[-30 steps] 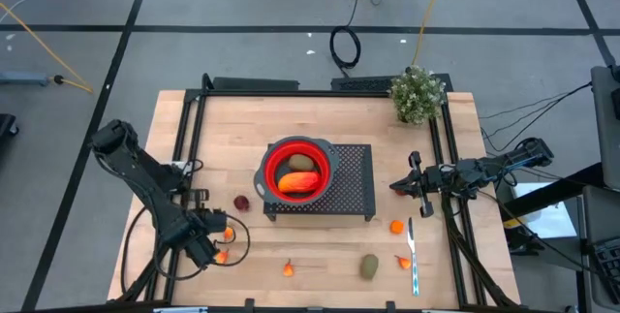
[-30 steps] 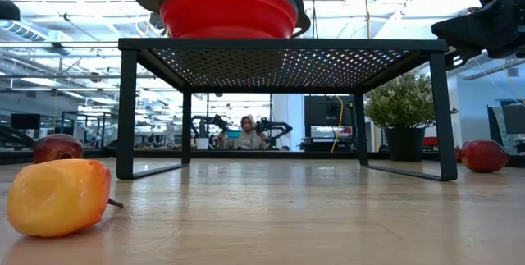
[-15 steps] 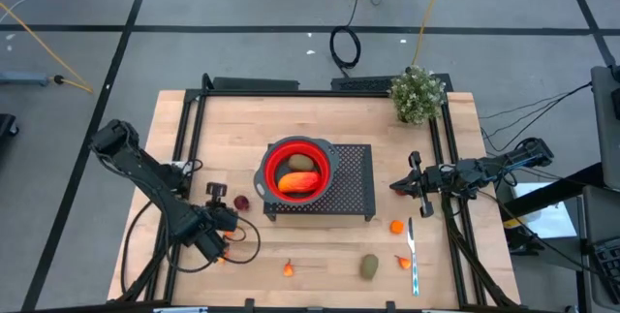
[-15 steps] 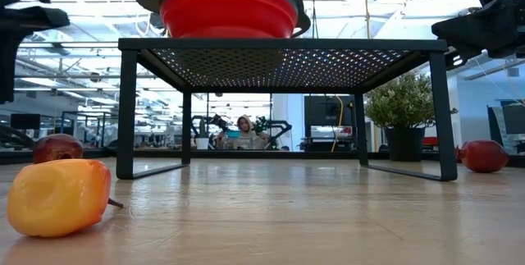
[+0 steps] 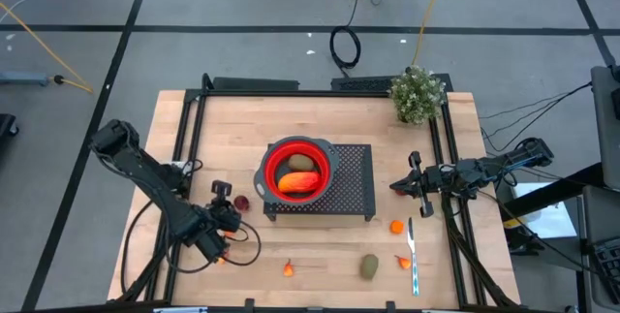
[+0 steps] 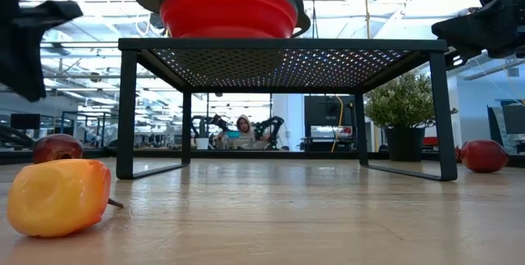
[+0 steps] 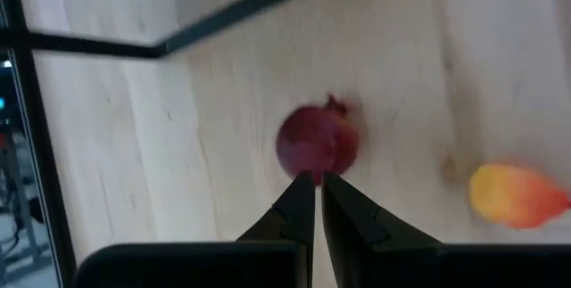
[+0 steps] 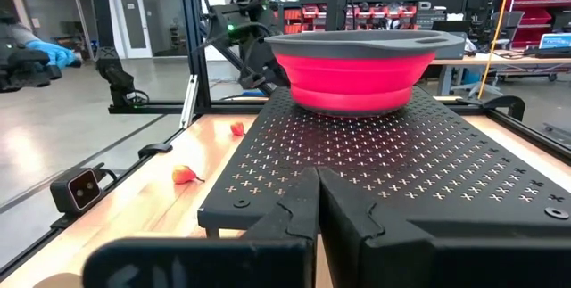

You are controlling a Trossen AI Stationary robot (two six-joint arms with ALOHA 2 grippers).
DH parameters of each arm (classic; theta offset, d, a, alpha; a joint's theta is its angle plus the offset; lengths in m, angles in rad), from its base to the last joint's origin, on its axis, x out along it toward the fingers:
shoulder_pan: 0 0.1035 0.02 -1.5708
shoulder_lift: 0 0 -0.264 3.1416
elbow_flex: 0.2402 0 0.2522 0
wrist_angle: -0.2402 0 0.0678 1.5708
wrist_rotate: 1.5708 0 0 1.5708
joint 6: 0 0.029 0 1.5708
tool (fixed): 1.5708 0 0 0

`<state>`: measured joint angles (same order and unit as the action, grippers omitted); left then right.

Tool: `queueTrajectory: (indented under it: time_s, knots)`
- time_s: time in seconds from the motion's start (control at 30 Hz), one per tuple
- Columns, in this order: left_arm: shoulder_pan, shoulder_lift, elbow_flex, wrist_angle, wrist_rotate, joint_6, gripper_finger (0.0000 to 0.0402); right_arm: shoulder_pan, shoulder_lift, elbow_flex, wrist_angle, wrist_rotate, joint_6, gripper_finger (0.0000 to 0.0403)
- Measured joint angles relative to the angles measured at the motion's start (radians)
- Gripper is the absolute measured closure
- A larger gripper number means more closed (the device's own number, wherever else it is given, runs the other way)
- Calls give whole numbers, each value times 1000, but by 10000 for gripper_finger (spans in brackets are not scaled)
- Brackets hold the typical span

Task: Pick & Place Fruit
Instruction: Put the red pomegranate into the red strainer bowl on the shelf

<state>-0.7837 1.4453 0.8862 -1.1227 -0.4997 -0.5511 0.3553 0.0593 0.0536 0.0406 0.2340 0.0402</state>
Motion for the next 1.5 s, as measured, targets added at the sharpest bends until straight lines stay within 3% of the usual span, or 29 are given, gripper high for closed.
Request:
queueTrajectory:
  time_s: [0.27,0.63,1.5]
  knots:
    - [15,-95,-70,61,-52,38,376,0,0,0,0,0,0,403]
    - [81,-172,-150,205,-42,251,376,0,0,0,0,0,0,403]
    - [111,-171,-150,263,2,262,375,0,0,0,0,0,0,403]
